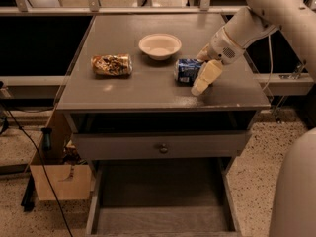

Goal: Place pepsi can into middle drawer

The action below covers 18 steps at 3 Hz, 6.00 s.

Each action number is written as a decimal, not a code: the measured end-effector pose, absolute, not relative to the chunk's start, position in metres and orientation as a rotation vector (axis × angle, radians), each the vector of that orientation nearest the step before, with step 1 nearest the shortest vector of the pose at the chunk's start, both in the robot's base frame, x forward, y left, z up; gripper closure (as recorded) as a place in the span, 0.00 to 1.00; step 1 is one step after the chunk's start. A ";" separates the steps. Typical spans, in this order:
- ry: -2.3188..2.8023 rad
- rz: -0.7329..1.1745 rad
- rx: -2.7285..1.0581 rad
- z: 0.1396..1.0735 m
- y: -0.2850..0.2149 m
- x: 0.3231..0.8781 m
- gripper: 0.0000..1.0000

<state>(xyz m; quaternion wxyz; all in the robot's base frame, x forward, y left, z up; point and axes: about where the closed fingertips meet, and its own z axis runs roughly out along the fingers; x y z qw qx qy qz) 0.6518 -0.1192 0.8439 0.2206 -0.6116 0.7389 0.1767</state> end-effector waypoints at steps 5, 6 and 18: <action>2.043 0.489 -1.691 0.844 -0.119 0.652 1.00; 2.064 0.494 -1.694 0.841 -0.121 0.654 1.00; 2.133 0.469 -1.250 0.804 -0.129 0.386 1.00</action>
Offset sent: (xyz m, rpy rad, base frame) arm 0.0000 0.0000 0.0000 0.0000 0.0000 0.0000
